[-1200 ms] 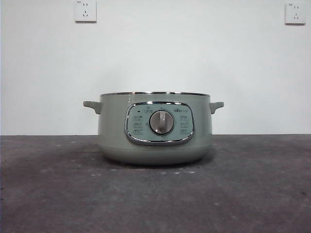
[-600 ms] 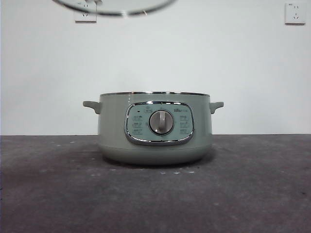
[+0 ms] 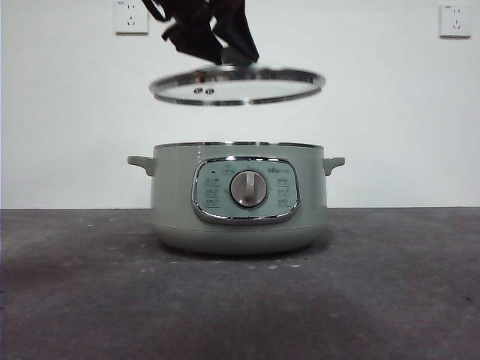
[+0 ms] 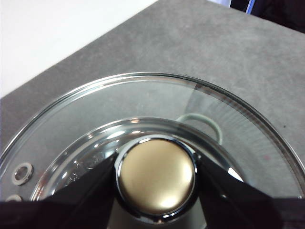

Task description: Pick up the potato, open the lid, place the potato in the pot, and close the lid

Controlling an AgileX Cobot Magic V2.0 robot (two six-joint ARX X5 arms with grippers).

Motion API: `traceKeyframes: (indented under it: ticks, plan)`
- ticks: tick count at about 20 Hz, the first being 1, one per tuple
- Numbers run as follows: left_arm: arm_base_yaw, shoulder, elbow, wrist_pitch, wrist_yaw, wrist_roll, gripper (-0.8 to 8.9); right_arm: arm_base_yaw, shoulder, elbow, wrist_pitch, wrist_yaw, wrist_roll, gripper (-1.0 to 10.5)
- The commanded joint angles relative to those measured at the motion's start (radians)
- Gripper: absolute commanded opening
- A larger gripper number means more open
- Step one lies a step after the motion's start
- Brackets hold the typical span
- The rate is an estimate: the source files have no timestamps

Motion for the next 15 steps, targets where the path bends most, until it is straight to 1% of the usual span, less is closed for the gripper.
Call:
traceKeyframes:
  ticks: [1, 5, 15]
  plan:
    - [-0.003, 0.021, 0.005, 0.068, 0.011, 0.012, -0.08, 0.002, -0.004, -0.025, -0.026, -0.003, 0.013, 4.7]
    - [-0.003, 0.061, 0.005, 0.090, 0.011, 0.012, -0.08, 0.002, -0.004, -0.052, -0.026, -0.002, 0.013, 4.7]
    - [0.004, 0.099, 0.005, 0.071, 0.011, 0.019, -0.08, 0.002, -0.004, -0.054, -0.026, 0.003, 0.011, 4.7]
